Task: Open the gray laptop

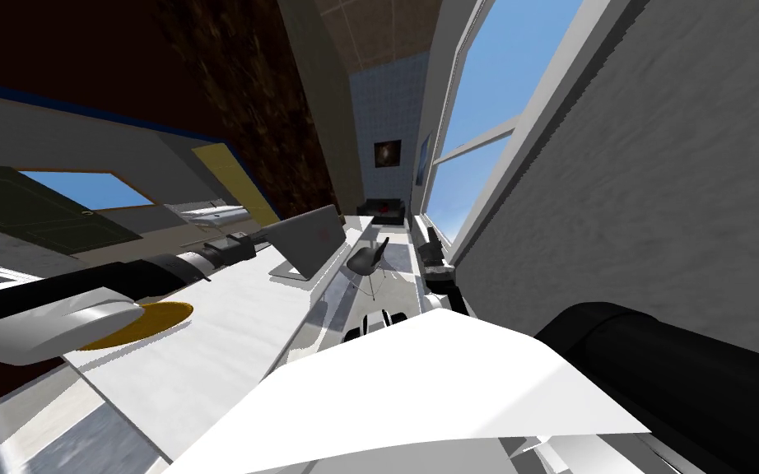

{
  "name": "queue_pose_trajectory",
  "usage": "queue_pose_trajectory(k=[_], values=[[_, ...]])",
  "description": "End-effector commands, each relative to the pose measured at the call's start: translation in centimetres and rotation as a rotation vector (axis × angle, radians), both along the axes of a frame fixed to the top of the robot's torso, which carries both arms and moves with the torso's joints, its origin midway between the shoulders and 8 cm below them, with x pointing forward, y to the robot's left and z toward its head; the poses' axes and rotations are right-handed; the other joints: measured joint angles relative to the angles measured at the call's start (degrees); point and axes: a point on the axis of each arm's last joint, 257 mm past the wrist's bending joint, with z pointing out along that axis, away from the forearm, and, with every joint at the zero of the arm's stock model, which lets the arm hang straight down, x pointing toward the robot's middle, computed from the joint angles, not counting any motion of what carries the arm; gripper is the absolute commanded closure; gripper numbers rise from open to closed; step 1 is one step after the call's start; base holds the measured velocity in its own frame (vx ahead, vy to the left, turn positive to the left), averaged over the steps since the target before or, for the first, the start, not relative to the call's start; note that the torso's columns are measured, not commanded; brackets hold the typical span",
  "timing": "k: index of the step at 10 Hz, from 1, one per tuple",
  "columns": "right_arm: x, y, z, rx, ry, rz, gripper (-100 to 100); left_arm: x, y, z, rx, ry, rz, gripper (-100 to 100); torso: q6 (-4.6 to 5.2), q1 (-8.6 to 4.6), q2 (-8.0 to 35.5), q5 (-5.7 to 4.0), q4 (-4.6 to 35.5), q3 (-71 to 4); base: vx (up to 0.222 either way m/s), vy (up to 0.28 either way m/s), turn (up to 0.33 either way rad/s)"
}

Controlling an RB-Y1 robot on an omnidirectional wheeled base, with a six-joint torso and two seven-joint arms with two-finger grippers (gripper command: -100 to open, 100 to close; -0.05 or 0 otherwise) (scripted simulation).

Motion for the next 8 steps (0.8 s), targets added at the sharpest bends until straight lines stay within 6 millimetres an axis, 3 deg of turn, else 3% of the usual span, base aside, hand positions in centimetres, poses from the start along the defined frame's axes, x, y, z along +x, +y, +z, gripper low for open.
queue_pose_trajectory(k=[1, 2, 3, 4, 5, 6, 7, 8], values=[[0.0, 0.0, 0.0, 0.000, 0.000, 0.000, 0, 1.5, 2.2, 2.1, 0.010, -0.059, 0.047, 100, -0.22, -0.50, 0.0, -0.09, -0.1, 0.0, -0.085, 0.051, 0.062], [0.0, 0.0, 0.0, 0.000, 0.000, 0.000, 0, 1.5, 2.3, 1.5, -0.001, -0.062, 0.047, 100, -0.15, -0.92, -0.2, -0.24, -0.2, -0.1, -0.035, -0.013, 0.052], [0.0, 0.0, 0.0, 0.001, 0.000, 0.000, 0, 2.4, 3.9, 2.2, -0.016, -0.067, 0.092, 100, -0.01, -1.15, -0.4, -0.39, -0.2, -0.2, -0.156, 0.184, -0.339], [0.0, 0.0, 0.0, 0.000, 0.000, 0.000, 0, 3.3, 4.7, 3.0, 0.020, -0.105, 0.110, 100, 0.13, -0.47, 0.0, -0.26, -0.1, -0.1, -0.139, 0.278, -0.368], [0.0, 0.0, 0.0, 0.000, 0.000, 0.000, 0, 4.0, 5.7, 4.0, 0.001, -0.135, 0.138, 100, -0.02, -0.21, -0.1, -0.11, 0.0, 0.0, -0.047, 0.175, -0.040], [0.0, 0.0, 0.0, 0.000, 0.000, 0.000, 0, 4.1, 5.9, 3.3, -0.026, -0.133, 0.144, 100, -0.13, -0.62, -0.3, -0.20, -0.1, -0.1, 0.000, 0.058, 0.045], [0.0, 0.0, 0.0, 0.000, 0.000, 0.000, 0, 4.9, 7.3, 3.8, -0.036, -0.136, 0.185, 100, -0.11, -1.04, -0.4, -0.33, -0.2, -0.2, -0.158, 0.216, -0.356], [0.0, 0.0, 0.0, 0.000, 0.000, 0.000, 0, 5.5, 8.2, 4.3, -0.027, -0.155, 0.210, 100, 0.10, -0.56, 0.1, -0.27, -0.1, 0.0, -0.176, 0.299, -0.360]])
